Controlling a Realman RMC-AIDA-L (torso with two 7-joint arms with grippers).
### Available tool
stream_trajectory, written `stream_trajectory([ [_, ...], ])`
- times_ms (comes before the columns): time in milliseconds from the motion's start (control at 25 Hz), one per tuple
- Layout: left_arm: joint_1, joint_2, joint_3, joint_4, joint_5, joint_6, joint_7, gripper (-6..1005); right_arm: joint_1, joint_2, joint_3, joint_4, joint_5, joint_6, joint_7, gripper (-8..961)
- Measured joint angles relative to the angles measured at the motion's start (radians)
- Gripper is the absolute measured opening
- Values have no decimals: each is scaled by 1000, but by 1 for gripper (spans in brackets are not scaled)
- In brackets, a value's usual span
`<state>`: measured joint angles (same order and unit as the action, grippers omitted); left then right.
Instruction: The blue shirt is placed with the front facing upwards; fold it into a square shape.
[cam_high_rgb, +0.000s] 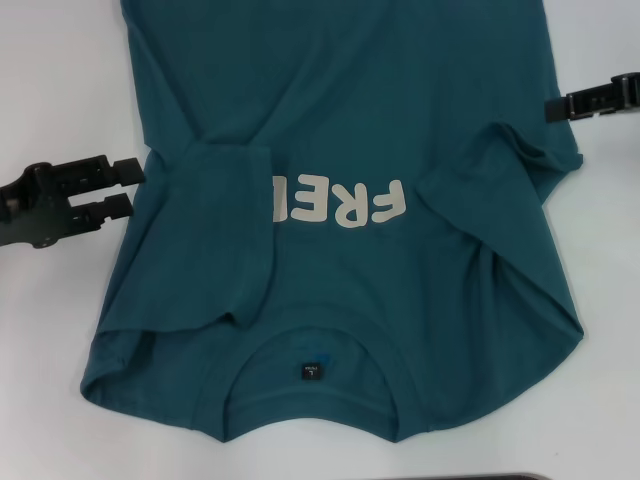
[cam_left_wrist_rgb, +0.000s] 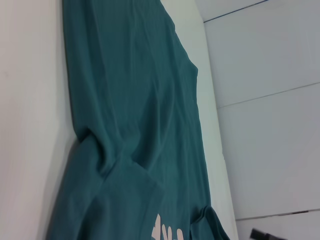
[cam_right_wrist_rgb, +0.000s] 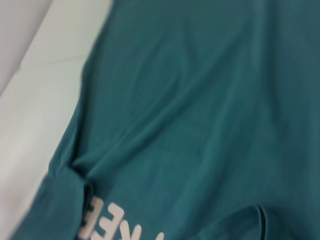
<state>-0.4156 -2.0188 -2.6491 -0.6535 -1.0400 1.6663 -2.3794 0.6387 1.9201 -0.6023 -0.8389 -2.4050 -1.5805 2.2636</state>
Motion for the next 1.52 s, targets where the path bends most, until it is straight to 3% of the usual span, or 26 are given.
stream_trajectory([
  [160, -2, -1, 0, 0, 0, 0, 0, 688, 3, 23, -110, -112, -51, -10, -96, 531],
  [280, -1, -2, 0, 1, 0, -1, 0, 688, 5, 52, -178, -161, -117, -2, -111, 529],
  [320, 0, -2, 0, 1, 0, -1, 0, 688, 6, 61, -188, -171, -137, -2, -111, 529],
  [360, 0, -2, 0, 2, 0, -1, 0, 688, 7, 90, -199, -203, -203, 11, -109, 528],
  [400, 0, -3, 0, 2, 0, -1, 0, 688, 7, 90, -199, -203, -203, 11, -109, 528],
  [600, 0, -3, 0, 3, 0, -3, 0, 688, 4, 130, -203, -238, -271, 42, -111, 524],
  [1040, -3, -3, 0, 12, 0, -10, 0, 689, -2, 162, -272, -215, -301, 153, -94, 517],
  [1320, -3, -3, 0, 12, 0, -10, 0, 689, 3, 166, -284, -192, -323, 202, -60, 513],
  [1520, -3, -3, 0, 12, 0, -10, 0, 688, 4, 166, -294, -180, -326, 222, -53, 302],
])
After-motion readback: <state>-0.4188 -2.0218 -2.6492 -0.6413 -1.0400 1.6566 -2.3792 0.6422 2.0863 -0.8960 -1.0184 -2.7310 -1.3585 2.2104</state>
